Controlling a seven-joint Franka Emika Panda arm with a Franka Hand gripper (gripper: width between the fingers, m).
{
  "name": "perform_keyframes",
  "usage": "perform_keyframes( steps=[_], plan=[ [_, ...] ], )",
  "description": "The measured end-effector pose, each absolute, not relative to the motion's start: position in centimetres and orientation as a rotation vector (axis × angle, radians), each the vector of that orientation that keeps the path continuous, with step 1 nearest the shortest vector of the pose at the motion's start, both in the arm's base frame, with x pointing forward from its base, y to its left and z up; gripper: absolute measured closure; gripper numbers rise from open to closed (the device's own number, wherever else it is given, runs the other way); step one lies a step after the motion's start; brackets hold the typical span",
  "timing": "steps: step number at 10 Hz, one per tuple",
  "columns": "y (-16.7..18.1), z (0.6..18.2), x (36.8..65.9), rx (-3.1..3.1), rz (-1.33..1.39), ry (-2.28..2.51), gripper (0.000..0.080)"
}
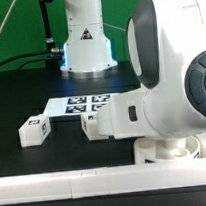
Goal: Assemble stool
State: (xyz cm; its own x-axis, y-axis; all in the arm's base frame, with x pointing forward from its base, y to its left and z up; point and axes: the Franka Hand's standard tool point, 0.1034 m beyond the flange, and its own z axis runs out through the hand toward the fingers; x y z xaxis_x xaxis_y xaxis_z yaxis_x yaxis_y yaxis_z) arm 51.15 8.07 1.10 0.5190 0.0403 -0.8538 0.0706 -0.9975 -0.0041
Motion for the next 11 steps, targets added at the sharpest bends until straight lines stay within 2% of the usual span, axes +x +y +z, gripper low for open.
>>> perform_keyframes(
  steps=[2, 3, 5, 6, 7, 9, 11],
  plan=[
    [8.1, 1.1, 51.2, 2.711, -1.522, 0.099, 0.0464],
    [7.9, 1.8, 51.5, 2.718, -1.536, 0.123, 0.0464],
    [7.0, 6.2, 54.5, 2.798, -1.435, 0.115, 0.0464],
    [7.1, 7.7, 54.7, 2.800, -1.428, 0.127, 0.0463],
    [7.1, 8.1, 55.4, 2.809, -1.364, 0.167, 0.0463],
    [7.4, 7.6, 56.1, 2.847, -1.302, 0.167, 0.0462],
    [7.6, 7.9, 57.4, 2.910, -1.102, 0.216, 0.0462]
  ],
)
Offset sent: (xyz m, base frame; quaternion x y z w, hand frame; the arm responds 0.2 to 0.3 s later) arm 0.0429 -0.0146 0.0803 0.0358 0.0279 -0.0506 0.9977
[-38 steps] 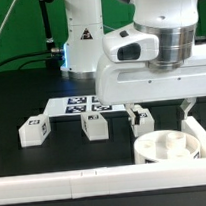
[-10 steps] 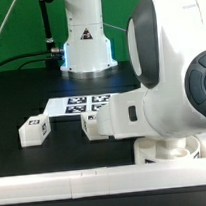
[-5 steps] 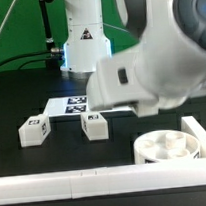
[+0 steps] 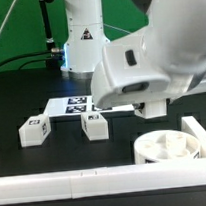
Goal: Assemble stool
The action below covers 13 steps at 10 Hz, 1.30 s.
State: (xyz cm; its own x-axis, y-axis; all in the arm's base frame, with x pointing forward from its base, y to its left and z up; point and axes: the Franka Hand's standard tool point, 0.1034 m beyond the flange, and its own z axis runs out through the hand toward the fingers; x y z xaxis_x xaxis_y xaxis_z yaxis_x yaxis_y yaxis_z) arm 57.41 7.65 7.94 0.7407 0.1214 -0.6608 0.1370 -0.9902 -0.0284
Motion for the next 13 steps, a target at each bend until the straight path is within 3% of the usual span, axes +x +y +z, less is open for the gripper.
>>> perform_keyframes(
  steps=[3, 5, 7, 9, 13],
  plan=[
    [8.6, 14.0, 62.5, 3.024, -0.718, 0.359, 0.0462],
    [8.6, 13.3, 62.9, 3.075, -0.510, 0.357, 0.0462],
    [8.6, 13.5, 63.4, 3.106, -0.296, 0.358, 0.0462],
    [8.9, 14.3, 66.4, 3.150, 0.133, 0.346, 0.0462],
    [8.7, 14.0, 67.0, 3.096, 0.581, 0.339, 0.0462]
  ],
)
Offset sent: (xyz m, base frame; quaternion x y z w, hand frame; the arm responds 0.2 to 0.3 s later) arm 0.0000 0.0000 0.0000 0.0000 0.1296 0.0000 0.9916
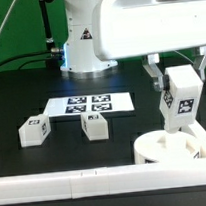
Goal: Assemble stool
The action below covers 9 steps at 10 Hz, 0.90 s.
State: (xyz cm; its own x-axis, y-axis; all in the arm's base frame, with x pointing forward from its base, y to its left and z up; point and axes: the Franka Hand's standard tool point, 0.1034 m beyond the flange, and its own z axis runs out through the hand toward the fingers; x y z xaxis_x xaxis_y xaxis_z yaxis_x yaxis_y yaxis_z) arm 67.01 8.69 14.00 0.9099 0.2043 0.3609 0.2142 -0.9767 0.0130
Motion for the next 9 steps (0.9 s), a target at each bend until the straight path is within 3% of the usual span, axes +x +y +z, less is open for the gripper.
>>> perform_keyframes(
  steps=[2, 4, 9],
  plan=[
    [8.6, 13.4, 66.6, -3.021, -0.691, -0.332, 0.0462],
    [8.0, 12.6, 65.9, -3.022, -0.638, -0.320, 0.0462],
    [7.9, 12.5, 65.9, -3.011, -0.620, -0.296, 0.0462]
  ],
)
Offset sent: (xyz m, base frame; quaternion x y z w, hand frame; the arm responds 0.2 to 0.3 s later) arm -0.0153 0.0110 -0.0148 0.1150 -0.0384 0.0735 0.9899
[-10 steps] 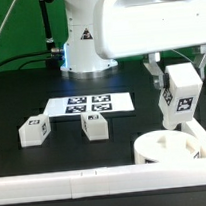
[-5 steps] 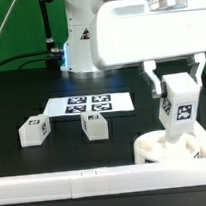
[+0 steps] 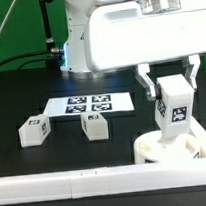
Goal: Assemble stool
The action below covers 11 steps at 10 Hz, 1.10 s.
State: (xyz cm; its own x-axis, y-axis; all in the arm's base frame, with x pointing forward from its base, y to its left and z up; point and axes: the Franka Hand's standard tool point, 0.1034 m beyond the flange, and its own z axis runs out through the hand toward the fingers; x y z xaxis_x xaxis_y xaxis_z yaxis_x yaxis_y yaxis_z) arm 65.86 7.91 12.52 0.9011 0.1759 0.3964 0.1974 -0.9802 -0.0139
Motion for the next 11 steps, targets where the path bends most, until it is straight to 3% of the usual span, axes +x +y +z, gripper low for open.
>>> perform_keyframes(
  steps=[2, 4, 7, 9, 11],
  plan=[
    [7.7, 14.9, 65.5, -2.981, -0.755, -0.289, 0.0462],
    [7.1, 15.1, 64.2, -2.974, -0.834, -0.293, 0.0462],
    [5.8, 14.0, 63.7, -2.926, -1.104, -0.270, 0.0462],
    [6.2, 12.7, 63.2, -2.940, -1.027, -0.248, 0.0462],
    [9.1, 12.5, 62.8, -2.922, -0.986, -0.264, 0.0462]
  ],
)
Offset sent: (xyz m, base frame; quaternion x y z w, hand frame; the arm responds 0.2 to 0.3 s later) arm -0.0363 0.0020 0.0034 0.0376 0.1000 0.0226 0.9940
